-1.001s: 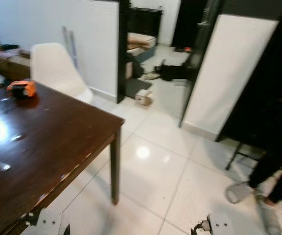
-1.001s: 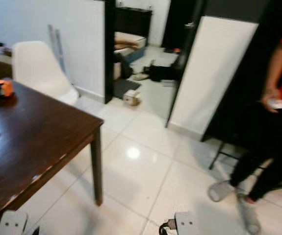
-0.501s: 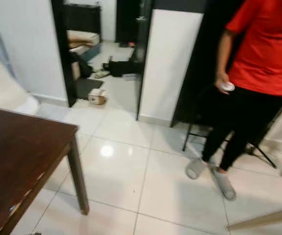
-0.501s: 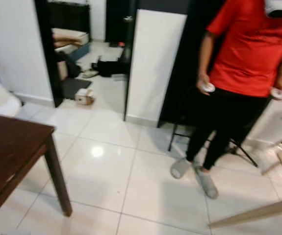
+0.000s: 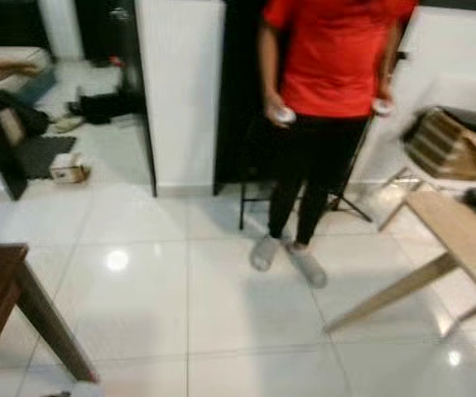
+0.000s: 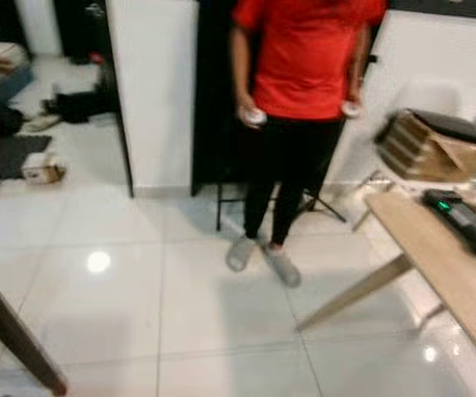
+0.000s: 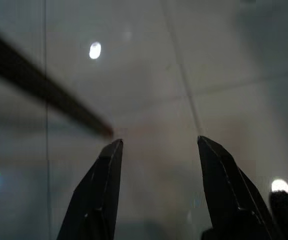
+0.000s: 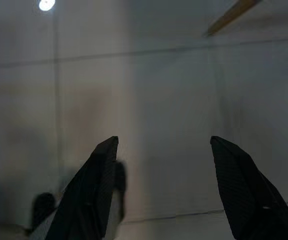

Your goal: Setting the table

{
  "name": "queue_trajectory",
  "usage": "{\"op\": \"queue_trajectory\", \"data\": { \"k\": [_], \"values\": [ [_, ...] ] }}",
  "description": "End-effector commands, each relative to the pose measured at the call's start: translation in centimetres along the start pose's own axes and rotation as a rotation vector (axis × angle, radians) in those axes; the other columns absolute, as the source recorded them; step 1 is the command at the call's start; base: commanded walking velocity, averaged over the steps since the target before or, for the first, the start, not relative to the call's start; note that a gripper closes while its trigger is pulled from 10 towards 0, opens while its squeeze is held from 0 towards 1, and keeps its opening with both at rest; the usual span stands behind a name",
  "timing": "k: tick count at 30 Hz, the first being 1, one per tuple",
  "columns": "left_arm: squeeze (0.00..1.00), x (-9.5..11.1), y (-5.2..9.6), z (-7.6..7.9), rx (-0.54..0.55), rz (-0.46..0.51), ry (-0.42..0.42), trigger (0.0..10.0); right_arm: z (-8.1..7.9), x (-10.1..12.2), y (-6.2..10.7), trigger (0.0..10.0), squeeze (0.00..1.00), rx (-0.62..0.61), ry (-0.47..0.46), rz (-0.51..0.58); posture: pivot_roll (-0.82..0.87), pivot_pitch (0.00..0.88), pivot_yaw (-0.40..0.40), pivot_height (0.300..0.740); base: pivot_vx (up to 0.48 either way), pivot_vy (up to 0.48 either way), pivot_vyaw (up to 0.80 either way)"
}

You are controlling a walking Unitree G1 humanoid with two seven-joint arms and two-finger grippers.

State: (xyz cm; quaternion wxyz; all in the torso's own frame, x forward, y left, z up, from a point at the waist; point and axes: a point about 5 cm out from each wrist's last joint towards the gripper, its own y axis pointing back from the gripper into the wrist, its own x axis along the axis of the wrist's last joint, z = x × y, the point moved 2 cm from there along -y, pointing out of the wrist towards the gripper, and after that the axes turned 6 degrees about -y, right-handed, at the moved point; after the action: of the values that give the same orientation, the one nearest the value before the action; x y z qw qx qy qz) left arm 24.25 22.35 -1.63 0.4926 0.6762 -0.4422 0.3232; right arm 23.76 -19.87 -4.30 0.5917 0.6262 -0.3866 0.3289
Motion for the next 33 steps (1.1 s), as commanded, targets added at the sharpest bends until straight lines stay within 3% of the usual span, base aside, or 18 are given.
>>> {"op": "queue_trajectory", "data": {
  "k": [1,33],
  "values": [
    [0.0,-2.06,0.88,0.05,-0.004,-0.071,-0.001,10.0,-0.12,-1.32,0.53,10.0,0.0,-0.002,-0.017,-0.034,0.04,0.132,0.047,0.74,0.0,0.0,-0.77],
    [0.0,-2.08,0.67,0.37,-0.004,-0.051,0.007,10.0,0.44,-1.47,0.5,10.0,0.0,-0.02,-0.028,-0.024,0.04,0.145,0.047,0.74,0.0,0.0,-0.77]
  ]
}}
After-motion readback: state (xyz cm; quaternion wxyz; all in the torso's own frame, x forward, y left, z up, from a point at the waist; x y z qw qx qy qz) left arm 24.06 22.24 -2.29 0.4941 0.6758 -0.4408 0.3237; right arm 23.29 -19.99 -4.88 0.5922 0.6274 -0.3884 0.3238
